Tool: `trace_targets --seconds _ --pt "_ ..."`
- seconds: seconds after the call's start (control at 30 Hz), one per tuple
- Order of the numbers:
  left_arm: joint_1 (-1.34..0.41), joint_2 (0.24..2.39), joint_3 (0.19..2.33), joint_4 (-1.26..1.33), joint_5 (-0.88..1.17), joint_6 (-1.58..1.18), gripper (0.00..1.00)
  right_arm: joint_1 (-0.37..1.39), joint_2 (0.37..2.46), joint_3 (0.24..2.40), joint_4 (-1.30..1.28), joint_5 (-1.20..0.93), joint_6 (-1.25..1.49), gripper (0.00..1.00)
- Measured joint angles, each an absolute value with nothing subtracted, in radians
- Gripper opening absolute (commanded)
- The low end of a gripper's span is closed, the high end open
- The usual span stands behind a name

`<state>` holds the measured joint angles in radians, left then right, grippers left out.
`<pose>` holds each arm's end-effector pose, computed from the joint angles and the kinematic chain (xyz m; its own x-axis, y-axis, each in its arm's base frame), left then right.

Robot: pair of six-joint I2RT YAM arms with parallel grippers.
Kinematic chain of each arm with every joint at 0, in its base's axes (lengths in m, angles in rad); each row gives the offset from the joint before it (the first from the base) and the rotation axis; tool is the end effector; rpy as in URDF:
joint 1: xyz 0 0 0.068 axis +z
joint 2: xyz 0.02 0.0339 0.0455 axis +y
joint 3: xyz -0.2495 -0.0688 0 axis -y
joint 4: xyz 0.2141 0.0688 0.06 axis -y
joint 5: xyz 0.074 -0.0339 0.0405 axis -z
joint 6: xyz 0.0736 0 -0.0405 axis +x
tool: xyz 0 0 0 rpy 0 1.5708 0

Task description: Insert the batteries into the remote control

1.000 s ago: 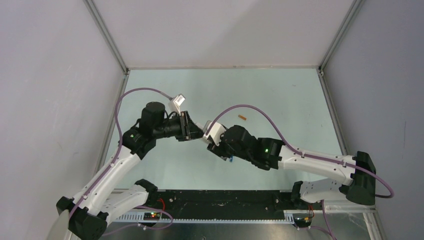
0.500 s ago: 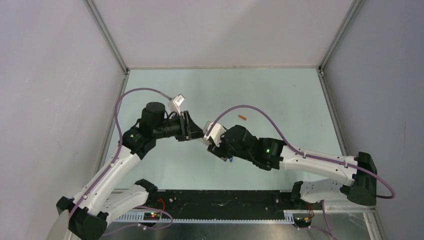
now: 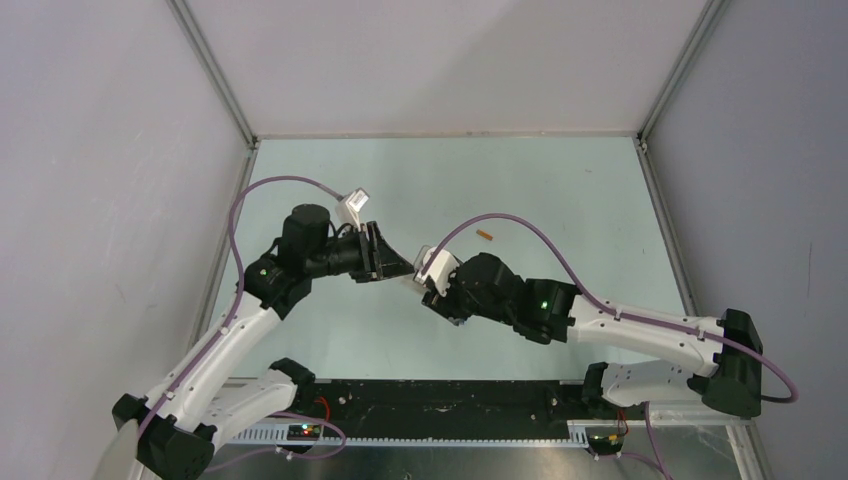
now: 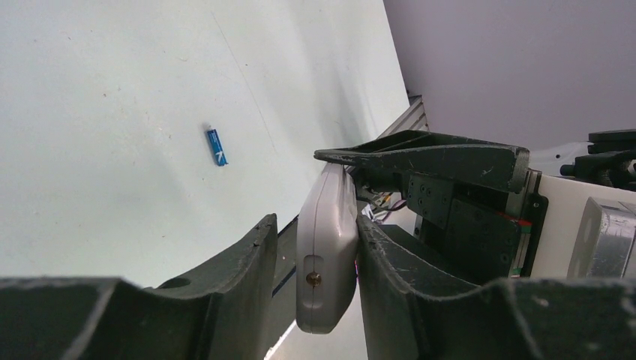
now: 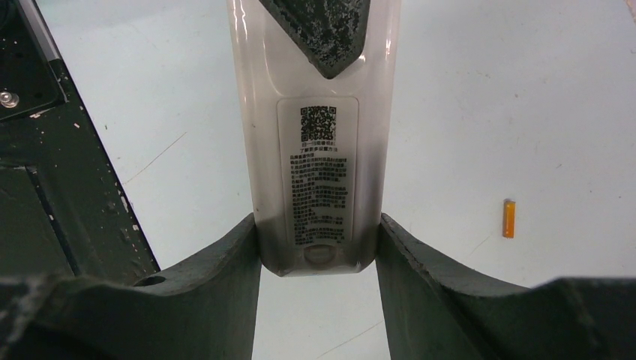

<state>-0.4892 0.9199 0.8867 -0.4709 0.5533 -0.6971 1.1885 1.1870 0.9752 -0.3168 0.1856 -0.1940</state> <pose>0.1623 -0.1302 0.2989 -0.8443 -0.1693 -0.5084 0.3442 0.5557 -0.7567 0.1151 0.2500 0.2847 -0.0203 -0.5583 -0.8294 -0.8727 0.4146 -0.2578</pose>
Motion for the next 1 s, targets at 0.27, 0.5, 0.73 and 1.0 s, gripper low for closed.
trace_targets --seconds 0.27,0.5,0.73,1.0 --pt "-0.488 0.920 0.887 -0.471 0.570 -0.698 0.27 1.187 1.187 0.974 -0.309 0.175 -0.195 0.31" --pt "-0.488 0.920 0.894 -0.464 0.598 -0.706 0.00 1.184 1.187 0.966 -0.292 0.175 -0.190 0.57" --pt "-0.487 0.921 0.895 -0.473 0.577 -0.698 0.00 1.162 1.153 0.948 -0.262 0.186 -0.118 0.91" --pt "-0.487 0.921 0.937 -0.482 0.532 -0.671 0.00 1.067 0.871 0.802 -0.207 0.148 0.201 0.70"
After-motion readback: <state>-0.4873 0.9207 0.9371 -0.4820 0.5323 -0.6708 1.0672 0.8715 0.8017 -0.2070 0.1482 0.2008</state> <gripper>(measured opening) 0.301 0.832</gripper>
